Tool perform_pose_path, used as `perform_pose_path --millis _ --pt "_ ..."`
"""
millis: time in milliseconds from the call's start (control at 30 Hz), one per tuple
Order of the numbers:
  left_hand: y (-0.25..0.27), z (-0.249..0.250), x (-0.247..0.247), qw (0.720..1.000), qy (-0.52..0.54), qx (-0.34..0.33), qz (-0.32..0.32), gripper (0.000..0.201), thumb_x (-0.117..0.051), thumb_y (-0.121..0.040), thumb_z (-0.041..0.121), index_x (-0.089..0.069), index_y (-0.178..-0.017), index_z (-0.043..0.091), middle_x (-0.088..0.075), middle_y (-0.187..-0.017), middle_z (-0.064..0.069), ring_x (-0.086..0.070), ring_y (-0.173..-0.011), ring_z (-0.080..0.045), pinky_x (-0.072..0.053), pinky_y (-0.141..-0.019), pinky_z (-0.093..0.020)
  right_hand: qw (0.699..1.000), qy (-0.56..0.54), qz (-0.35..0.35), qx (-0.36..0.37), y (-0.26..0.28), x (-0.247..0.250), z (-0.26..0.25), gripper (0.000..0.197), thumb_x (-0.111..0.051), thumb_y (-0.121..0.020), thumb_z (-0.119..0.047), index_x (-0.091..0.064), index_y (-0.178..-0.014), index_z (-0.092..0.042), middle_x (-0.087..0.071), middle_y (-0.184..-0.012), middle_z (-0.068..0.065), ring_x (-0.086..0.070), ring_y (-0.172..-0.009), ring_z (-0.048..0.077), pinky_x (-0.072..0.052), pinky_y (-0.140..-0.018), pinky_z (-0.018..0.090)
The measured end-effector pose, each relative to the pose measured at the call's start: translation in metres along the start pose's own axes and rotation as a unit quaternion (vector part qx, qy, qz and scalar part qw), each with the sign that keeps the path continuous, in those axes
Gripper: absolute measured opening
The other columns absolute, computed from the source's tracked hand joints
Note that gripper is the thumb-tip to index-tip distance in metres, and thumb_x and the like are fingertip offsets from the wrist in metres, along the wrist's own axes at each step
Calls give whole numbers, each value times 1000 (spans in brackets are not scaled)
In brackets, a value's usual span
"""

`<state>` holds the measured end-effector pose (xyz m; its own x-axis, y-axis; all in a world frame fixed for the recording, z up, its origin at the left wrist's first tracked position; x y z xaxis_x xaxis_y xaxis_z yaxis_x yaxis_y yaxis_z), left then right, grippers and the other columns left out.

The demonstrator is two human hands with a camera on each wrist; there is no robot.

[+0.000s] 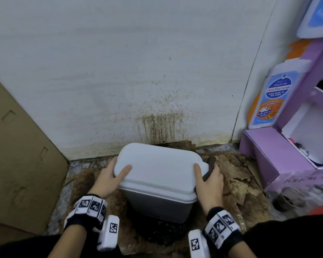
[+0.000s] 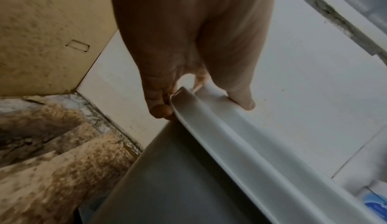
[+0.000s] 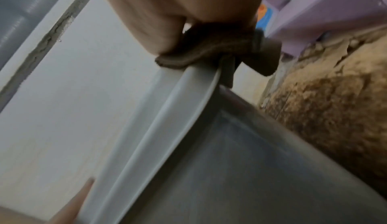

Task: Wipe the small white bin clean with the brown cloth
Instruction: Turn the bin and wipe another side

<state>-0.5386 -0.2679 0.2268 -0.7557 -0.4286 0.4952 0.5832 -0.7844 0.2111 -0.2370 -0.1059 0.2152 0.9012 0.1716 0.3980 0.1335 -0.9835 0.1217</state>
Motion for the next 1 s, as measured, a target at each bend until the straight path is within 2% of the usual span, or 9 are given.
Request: perform_pose_path --millis 100,300,433,567,667,733,800,900,1000 --pt "-10 -3 5 1000 5 9 7 97 -55 -77 83 -27 -156 35 -41 -155 8 -41 -141 -23 -37 -114 -52 999 -17 32 -8 24 -8 5 68 -42 -102 -48 -23 -156 -12 -30 -155 13 -23 -145 30 -25 -117 44" --pt "-10 -22 2 998 25 44 46 98 -54 -72 88 -27 -154 41 -35 -159 3 -30 -147 -27 -33 -115 -57 997 -42 61 -15 22 -6 18 52 -33 -107 -34 -31 -152 -8 -39 -149 18 -32 -140 32 -28 -112 39" --pt "-4 -28 -3 995 8 61 74 90 -51 -80 81 -34 -151 29 -43 -151 -5 -38 -140 -29 -35 -114 -53 994 -70 55 -56 5 6 25 44 -34 -108 -25 -40 -146 -6 -52 -141 20 -46 -132 35 -35 -105 38" --pt "6 -29 -6 988 2 105 115 91 -52 -92 65 -20 -157 11 -27 -158 -17 -34 -142 -34 -33 -113 -48 993 -55 66 -84 -15 22 29 42 -34 -107 -26 -45 -142 -5 -57 -135 22 -51 -126 39 -38 -102 40" --pt "20 -28 -11 975 16 153 159 91 -46 -95 62 -13 -156 2 -18 -160 -22 -31 -143 -38 -30 -113 -47 996 -34 71 -49 -32 31 18 42 -34 -107 -28 -45 -142 -7 -58 -135 20 -52 -126 38 -39 -106 43" --pt "31 -27 -18 965 38 190 179 93 -41 -94 67 -19 -151 -3 -27 -156 -24 -38 -138 -37 -34 -110 -45 999 -20 37 -10 -42 29 4 41 -35 -107 -27 -46 -141 -8 -58 -133 16 -52 -126 35 -39 -102 39" --pt "42 -23 -32 960 47 210 176 92 -39 -93 71 -36 -143 -6 -46 -144 -24 -53 -120 -31 -41 -104 -40 999 12 -35 23 -48 17 -11 39 -36 -108 -28 -46 -141 -10 -57 -132 13 -51 -126 31 -35 -94 32" --pt "49 -25 -72 959 152 216 105 90 -47 -81 81 -51 -138 12 -61 -133 -11 -63 -102 -25 -52 -89 -40 980 85 -175 42 -47 -8 -21 44 -37 -108 -34 -41 -148 -18 -53 -137 2 -51 -126 25 -34 -92 28" --pt "51 -27 -99 939 250 230 57 92 -63 -67 85 -48 -137 26 -57 -133 -2 -69 -101 -25 -58 -71 -38 966 98 -235 51 -45 -18 -20 47 -37 -106 -43 -41 -149 -24 -58 -132 -1 -56 -98 6 -43 -79 23"
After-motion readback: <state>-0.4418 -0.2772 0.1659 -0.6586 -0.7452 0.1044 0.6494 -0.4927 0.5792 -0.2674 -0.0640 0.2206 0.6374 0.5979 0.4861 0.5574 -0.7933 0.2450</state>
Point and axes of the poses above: each hand's wrist, its own y-axis away from the middle knuckle, its own x-axis out of the back of the hand, z = x × y, the point moved 7 cm from there along -y, towards the middle knuckle
